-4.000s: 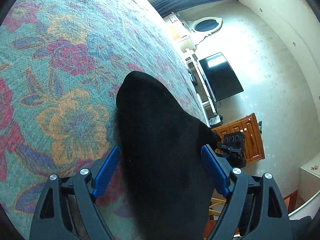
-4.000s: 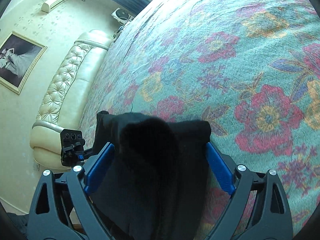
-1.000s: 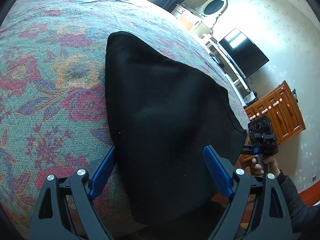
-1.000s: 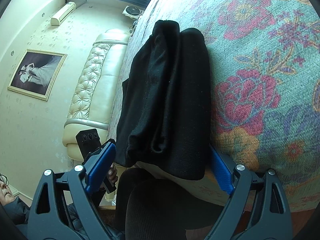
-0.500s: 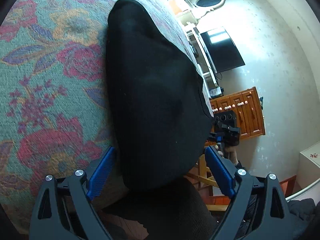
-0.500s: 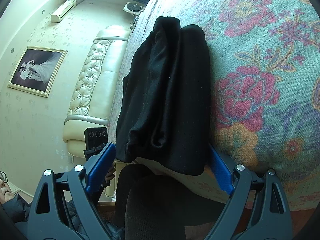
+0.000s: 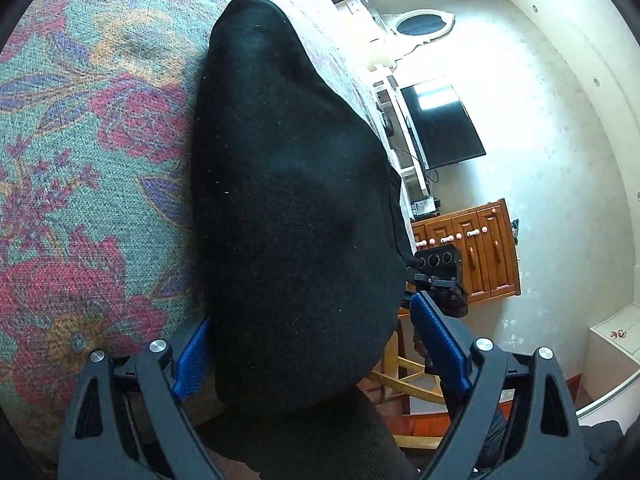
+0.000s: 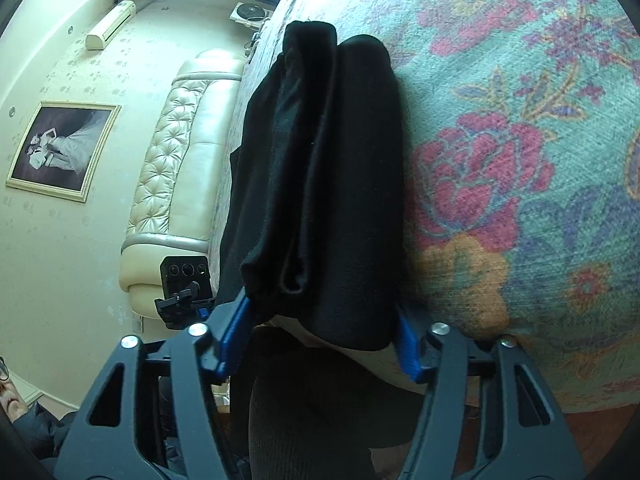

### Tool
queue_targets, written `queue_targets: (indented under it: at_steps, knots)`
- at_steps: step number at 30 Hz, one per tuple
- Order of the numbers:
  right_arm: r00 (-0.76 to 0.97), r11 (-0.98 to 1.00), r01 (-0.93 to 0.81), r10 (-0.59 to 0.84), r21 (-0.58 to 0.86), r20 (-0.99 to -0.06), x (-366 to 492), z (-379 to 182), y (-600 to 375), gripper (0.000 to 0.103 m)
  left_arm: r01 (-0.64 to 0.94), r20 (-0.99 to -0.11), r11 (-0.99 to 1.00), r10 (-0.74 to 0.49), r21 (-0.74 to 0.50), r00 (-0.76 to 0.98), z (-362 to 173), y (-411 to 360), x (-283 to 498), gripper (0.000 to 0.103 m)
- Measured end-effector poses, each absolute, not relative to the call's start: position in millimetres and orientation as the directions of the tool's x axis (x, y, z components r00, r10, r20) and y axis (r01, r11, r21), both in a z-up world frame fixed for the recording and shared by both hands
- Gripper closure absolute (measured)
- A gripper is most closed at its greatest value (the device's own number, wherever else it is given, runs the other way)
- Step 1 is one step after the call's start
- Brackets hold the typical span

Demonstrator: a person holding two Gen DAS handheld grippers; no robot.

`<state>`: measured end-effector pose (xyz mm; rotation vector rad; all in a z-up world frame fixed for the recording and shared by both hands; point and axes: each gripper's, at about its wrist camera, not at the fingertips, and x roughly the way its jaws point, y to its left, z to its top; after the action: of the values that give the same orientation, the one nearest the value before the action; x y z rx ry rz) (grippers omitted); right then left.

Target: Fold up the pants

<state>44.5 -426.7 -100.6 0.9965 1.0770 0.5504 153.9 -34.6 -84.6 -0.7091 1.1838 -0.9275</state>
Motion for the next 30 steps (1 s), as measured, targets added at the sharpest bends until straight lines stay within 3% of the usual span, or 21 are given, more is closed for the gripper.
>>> queue_targets:
  at_steps: [1,3,8,16,20,23,25,26,28,30]
  knots:
    - [0.406,0.476,0.081,0.786,0.876,-0.465,43.3,-101.5,-428.0,0.055,0.227,-0.479,0.493,-0.87,-0.84,0.118,-86.2,-35.0,153.9,0.044]
    - [0.419,0.456,0.081,0.791,0.886,-0.446,41.5,-104.8,-431.1,0.061,0.205,-0.505,0.521,-0.854,-0.829,0.126,-91.1,-33.3,155.5,0.056]
    - [0.439,0.455,0.046,0.79,0.889,-0.427,37.8,-99.6,-432.1,0.07,0.212,-0.493,0.514,-0.858,-0.831,0.145,-89.0,-31.7,153.9,0.062]
    - [0.49,0.447,-0.004,0.781,0.895,-0.388,43.0,-74.6,-434.7,0.075,0.228,-0.423,0.463,-0.883,-0.856,0.205,-66.9,-30.4,160.7,0.068]
    - [0.474,0.461,0.017,0.778,0.887,-0.413,41.7,-79.3,-435.7,0.075,0.206,-0.441,0.474,-0.877,-0.856,0.19,-75.0,-33.2,158.0,0.068]
    - [0.456,0.458,0.048,0.781,0.888,-0.427,36.6,-93.3,-437.6,0.072,0.188,-0.475,0.5,-0.865,-0.845,0.162,-90.6,-32.1,154.1,0.063]
    - [0.435,0.468,0.074,0.779,0.881,-0.451,36.9,-99.1,-439.0,0.056,0.164,-0.473,0.493,-0.869,-0.855,0.146,-95.5,-26.7,158.0,0.052]
    - [0.422,0.479,0.076,0.779,0.875,-0.463,37.4,-98.4,-438.8,0.05,0.148,-0.463,0.483,-0.874,-0.863,0.15,-95.1,-21.6,161.1,0.051]
    - [0.445,0.475,0.065,0.774,0.878,-0.452,37.0,-93.5,-446.1,0.033,0.147,-0.44,0.468,-0.878,-0.871,0.188,-87.9,-8.6,167.5,0.033]
    - [0.479,0.472,0.057,0.76,0.88,-0.439,40.5,-87.2,-455.1,0.02,0.181,-0.415,0.457,-0.88,-0.871,0.23,-77.5,0.8,174.1,0.021]
